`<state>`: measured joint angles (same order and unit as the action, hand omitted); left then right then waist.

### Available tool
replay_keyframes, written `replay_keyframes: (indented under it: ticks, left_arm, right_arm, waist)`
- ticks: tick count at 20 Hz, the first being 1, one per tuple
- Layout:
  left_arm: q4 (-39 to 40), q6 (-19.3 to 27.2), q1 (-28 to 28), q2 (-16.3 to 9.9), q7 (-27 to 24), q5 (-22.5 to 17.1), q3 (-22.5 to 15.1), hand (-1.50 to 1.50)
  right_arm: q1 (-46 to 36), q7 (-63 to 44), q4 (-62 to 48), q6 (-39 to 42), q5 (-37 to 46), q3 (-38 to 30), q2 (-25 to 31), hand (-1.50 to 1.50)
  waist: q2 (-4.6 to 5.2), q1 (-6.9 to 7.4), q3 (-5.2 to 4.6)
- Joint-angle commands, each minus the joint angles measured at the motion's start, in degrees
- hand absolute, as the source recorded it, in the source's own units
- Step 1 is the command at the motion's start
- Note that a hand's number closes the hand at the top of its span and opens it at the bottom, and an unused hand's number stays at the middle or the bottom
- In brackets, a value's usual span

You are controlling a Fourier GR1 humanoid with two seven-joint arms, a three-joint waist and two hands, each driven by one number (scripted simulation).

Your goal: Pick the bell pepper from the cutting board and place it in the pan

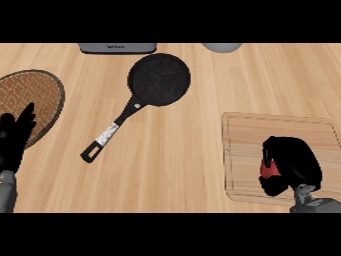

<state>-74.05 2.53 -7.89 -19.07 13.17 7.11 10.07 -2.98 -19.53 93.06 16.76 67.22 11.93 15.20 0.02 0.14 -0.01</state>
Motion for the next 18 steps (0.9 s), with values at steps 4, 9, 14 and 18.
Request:
replay_keyframes:
  ticks: [4,9,14,18]
  left_arm:
    - [-1.4,-0.8,2.0,0.4,-0.3,-0.4,0.2,0.00]
    - [-3.3,0.6,1.5,2.3,1.8,0.9,-1.6,0.00]
    - [1.4,-1.0,0.0,-0.5,-2.2,-0.1,2.0,0.00]
    - [-2.8,-2.1,0.7,-0.6,1.8,-0.5,1.6,0.00]
  right_arm:
    - [-4.5,-0.4,1.6,-8.3,-1.1,-4.1,-4.0,1.50]
    - [-10.1,1.5,6.6,-15.9,-0.8,-2.8,-7.8,1.50]
    - [-17.4,-3.2,5.5,-11.7,0.2,-0.5,-12.7,1.50]
    - [-26.1,-4.6,-2.9,-13.4,-1.6,-3.2,-15.0,1.50]
  waist:
    - [-0.06,0.06,0.04]
    - [-0.14,0.17,0.05]
    - [-0.01,0.06,-0.02]
    - [-0.03,0.36,0.01]
